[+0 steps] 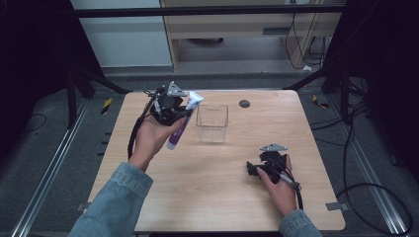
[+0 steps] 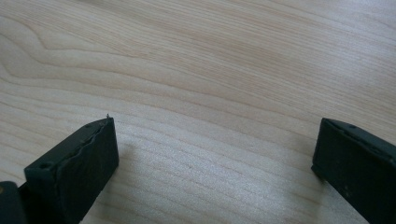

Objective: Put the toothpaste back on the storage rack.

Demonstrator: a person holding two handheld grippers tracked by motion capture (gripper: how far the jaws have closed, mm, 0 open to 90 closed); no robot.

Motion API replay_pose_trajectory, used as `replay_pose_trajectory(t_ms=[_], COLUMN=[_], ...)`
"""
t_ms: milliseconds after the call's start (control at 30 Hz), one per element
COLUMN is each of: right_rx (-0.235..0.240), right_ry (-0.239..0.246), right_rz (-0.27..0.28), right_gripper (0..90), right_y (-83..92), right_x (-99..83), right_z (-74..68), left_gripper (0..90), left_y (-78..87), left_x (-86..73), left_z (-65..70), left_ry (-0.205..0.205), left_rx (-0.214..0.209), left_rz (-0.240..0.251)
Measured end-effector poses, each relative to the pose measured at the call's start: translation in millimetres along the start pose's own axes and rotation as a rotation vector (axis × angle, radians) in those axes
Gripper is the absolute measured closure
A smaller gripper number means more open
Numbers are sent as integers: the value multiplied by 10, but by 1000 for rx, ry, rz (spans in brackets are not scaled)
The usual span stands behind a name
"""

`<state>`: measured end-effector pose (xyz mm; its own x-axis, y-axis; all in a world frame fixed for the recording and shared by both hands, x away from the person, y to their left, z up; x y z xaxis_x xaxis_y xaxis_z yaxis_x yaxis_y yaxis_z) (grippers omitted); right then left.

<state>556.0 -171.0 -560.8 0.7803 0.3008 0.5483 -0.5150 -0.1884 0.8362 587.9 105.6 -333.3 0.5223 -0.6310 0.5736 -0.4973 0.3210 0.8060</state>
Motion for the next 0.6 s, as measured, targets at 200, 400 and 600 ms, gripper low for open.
replay_pose_trajectory(t_ms=[200, 400, 600], right_rx=[2, -6, -6], right_ry=[-3, -9, -15], right_rz=[0, 2, 2], right_gripper=[5, 4, 4], right_y=[0, -2, -3], right_x=[0, 1, 4], right_z=[-3, -3, -5], left_gripper=[799, 799, 800], left_y=[35, 75, 59], left_x=[95, 202, 210], left_z=[13, -8, -81], left_ry=[4, 3, 12], left_rx=[-12, -10, 3], left_rz=[23, 47, 42])
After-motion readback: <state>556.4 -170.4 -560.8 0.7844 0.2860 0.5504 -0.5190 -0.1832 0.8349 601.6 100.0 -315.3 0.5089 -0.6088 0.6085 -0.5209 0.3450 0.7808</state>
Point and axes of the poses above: each handheld gripper's, and its own axes: y roughly backward along the jaws, x roughly out of its top, z roughly to its right, the point moved 7 cm from there along -y, roughly forward along the jaws, and after that the axes turned 13 degrees about -z, right-handed, at the moved point
